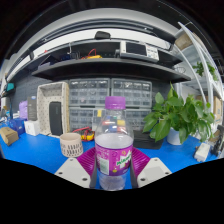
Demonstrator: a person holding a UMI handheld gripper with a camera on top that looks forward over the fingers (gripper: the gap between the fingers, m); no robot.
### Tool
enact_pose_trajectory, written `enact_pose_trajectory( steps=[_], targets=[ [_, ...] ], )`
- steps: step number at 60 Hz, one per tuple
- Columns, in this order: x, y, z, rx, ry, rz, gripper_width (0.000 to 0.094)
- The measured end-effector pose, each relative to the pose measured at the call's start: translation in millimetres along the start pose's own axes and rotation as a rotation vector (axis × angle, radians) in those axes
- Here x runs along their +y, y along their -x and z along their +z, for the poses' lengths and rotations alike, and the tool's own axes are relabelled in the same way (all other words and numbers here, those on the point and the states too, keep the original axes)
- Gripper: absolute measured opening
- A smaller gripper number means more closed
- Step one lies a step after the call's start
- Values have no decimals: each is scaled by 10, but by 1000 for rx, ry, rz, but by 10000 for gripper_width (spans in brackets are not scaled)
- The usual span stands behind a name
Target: Pour water
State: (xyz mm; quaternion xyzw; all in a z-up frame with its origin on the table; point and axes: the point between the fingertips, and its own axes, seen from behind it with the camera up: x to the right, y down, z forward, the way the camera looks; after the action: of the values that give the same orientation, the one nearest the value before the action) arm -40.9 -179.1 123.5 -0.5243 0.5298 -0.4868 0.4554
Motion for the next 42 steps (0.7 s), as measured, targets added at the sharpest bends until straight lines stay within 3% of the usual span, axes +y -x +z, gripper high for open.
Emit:
enact_pose_trajectory(
  steps=[5,8,9,24,42],
  targets=[
    [8,23,4,-6,-10,-28,412],
    [7,52,15,-15,-11,-51,415],
    [4,64,18,-19,-12,-56,373],
    [-62,6,126,6,-5,-165,374],
    [-340,-16,894,61,22,-782,371]
  ],
)
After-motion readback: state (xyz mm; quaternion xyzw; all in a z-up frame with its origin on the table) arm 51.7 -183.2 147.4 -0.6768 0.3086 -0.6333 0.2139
